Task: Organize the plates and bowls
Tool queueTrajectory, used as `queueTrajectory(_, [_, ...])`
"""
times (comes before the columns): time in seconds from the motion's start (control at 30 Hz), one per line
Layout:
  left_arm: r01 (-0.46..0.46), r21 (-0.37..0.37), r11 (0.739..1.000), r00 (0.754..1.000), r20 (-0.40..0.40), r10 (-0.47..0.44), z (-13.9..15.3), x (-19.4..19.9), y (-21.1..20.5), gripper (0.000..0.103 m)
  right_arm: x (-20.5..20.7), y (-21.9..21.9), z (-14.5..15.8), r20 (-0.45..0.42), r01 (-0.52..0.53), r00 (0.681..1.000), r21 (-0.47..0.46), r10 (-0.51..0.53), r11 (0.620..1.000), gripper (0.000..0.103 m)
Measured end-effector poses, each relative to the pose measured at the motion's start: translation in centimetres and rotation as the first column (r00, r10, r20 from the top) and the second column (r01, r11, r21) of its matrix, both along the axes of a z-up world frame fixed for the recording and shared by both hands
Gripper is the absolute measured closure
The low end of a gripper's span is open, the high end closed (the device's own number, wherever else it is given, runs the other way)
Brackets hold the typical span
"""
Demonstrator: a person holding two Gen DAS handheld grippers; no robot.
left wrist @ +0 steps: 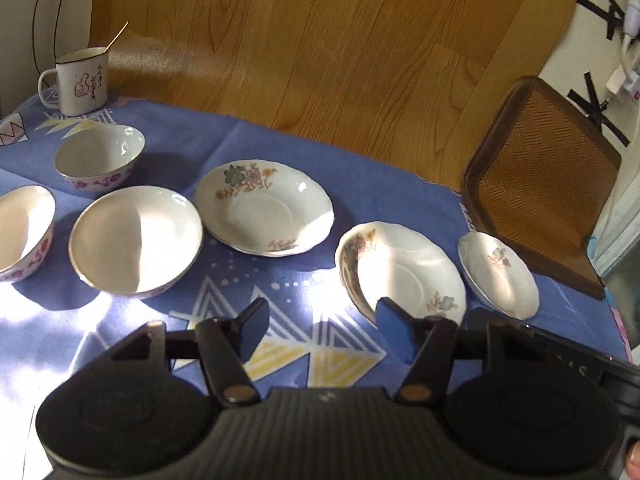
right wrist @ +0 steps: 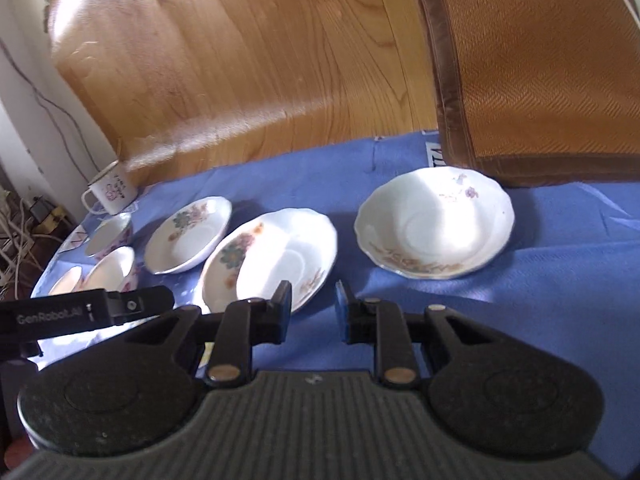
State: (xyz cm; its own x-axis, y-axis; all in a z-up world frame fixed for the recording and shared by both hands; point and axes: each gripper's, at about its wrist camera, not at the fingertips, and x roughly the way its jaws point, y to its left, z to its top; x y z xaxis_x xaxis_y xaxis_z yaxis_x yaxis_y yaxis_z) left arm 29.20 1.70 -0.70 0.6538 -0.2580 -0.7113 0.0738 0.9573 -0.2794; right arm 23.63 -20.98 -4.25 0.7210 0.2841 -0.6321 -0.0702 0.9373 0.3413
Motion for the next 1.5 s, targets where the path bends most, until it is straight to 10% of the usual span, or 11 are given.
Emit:
queueTrajectory(0.17, [0.010,-0.003,1.000,0.999,-0.047,-0.010,-2.0,3.0,-1.4,0.053,2.6,-0.3,-1.3,-0.049,0.000,0.999,0.012,0.001,1.000,0.077])
queueTrajectory(0.3, [0.030,-0.024,0.999,0.999,-0.045,-0.031,-2.6,3.3,-1.9,0.090,3.3,-0.1,-1.7,-0.058,-0.016,0.998,0.060,0.019,0.998,0.089])
queueTrajectory(0.93, [0.285,-0.025,0.958,0.959,0.007,-0.285,-1.4,-11.0,-14.2,0.089,-13.3,-11.3,0.4,0.019,0.192,0.981,0.019,-0.192,0.981,0.089])
queueTrajectory(1.5, [0.298,0.038,0.954,0.954,-0.004,-0.298,-2.4,-11.1,-18.4,0.085,-14.1,-14.0,-1.7,0.008,0.246,0.969,0.036,-0.247,0.969,0.089])
